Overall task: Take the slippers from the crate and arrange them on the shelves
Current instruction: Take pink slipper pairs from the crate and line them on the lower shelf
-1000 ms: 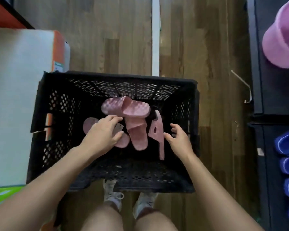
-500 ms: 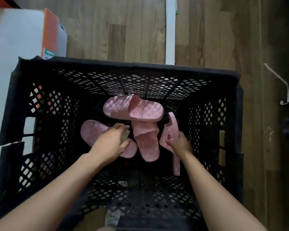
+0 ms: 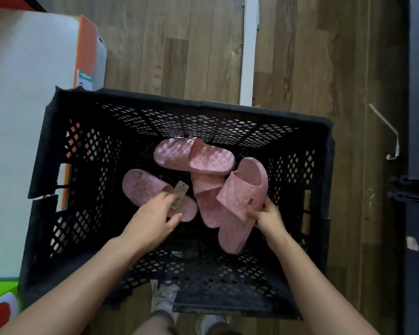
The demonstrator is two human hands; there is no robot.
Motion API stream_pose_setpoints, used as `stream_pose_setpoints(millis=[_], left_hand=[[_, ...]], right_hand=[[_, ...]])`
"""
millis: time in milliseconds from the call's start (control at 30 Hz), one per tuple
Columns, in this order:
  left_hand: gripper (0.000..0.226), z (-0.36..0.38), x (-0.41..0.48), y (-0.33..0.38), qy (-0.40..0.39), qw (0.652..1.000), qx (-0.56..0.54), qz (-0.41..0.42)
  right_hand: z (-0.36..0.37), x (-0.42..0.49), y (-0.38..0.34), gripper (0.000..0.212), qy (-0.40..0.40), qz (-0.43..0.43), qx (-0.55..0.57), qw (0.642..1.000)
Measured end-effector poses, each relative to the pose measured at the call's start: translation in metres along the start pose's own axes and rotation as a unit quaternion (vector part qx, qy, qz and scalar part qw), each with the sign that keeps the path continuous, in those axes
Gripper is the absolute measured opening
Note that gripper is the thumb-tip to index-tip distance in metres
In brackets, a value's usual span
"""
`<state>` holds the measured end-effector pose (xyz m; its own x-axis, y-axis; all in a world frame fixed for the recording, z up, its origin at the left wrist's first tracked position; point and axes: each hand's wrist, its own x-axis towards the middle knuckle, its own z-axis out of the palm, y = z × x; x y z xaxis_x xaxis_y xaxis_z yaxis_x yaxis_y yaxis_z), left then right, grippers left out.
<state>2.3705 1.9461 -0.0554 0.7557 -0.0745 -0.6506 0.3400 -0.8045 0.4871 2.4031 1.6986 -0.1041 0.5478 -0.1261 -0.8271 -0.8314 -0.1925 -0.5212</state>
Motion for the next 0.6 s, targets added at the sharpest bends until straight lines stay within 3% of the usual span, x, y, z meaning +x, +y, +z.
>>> stream_pose_setpoints(millis=[100, 167, 333, 467, 600], left_hand=[[0.046, -0.005, -0.009, 0.005, -0.009, 0.999, -0.04, -0.011], [0.046, -0.006, -0.013, 0.011, -0.022, 0.991, -0.124, -0.04], [0.045, -0.002, -0.015, 0.032, -0.056, 0.91, -0.398, -0.101], [0.072, 0.003, -0.014, 0.033, -0.074, 0.854, -0.504, -0.11], [0.042, 0.002, -0.01, 0.03, -0.072, 0.817, -0.559, -0.123]], right_hand=[[-0.002, -0.024, -0.014, 0.032, -0.052, 0.001, 0.078, 0.996], [0.0, -0.036, -0.022, 0.032, -0.084, 0.004, 0.106, 0.991], [0.009, -0.055, -0.033, 0.036, -0.171, 0.02, 0.145, 0.974], [0.014, -0.061, -0.036, 0.043, -0.229, 0.018, 0.165, 0.959], [0.018, -0.063, -0.037, 0.07, -0.273, 0.026, 0.16, 0.948]])
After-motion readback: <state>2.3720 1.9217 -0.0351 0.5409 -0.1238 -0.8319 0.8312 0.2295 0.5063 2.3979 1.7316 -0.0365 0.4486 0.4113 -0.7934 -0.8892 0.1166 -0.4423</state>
